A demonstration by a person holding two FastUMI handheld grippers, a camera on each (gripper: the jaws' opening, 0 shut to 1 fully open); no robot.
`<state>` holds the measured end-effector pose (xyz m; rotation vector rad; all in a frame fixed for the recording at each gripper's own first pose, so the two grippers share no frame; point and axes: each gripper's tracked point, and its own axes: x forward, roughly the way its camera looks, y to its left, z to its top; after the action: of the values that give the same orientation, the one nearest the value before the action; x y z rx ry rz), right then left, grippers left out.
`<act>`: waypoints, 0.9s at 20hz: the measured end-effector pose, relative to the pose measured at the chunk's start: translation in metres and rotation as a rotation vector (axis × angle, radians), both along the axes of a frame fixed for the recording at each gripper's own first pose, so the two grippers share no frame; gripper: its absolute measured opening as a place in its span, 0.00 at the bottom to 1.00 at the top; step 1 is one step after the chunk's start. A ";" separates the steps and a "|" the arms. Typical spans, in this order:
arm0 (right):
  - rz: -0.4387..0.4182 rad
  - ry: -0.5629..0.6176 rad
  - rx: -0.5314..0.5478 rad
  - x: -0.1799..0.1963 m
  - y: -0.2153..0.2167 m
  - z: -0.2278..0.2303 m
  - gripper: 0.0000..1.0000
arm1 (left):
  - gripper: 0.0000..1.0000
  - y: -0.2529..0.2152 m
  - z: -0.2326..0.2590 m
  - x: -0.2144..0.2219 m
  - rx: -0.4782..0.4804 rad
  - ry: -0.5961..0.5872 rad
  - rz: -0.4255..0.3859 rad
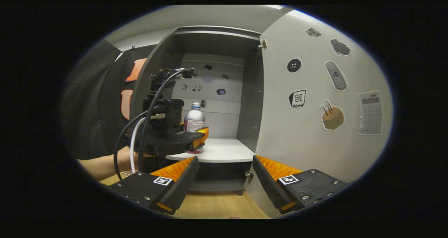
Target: Open the cabinet door with the right hand, grasp the bottle in the cabinet with the left hand and place it on the coaster, then close the cabinet door with the right hand.
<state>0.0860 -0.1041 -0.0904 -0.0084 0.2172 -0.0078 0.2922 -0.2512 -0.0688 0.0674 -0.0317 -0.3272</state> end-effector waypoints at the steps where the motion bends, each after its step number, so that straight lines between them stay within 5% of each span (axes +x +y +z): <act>1: -0.009 0.009 -0.004 -0.003 0.001 -0.001 0.94 | 0.87 -0.001 -0.001 -0.001 0.001 0.001 -0.006; 8: -0.048 0.030 -0.025 -0.025 0.008 0.003 0.94 | 0.82 0.002 0.003 -0.013 -0.045 0.010 -0.040; 18: 0.092 -0.067 -0.012 -0.088 0.019 0.039 0.94 | 0.81 0.051 0.019 -0.122 -0.032 -0.040 0.095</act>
<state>-0.0022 -0.0846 -0.0517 -0.0301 0.1501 0.0823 0.1705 -0.1998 -0.0496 0.0436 -0.0730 -0.2303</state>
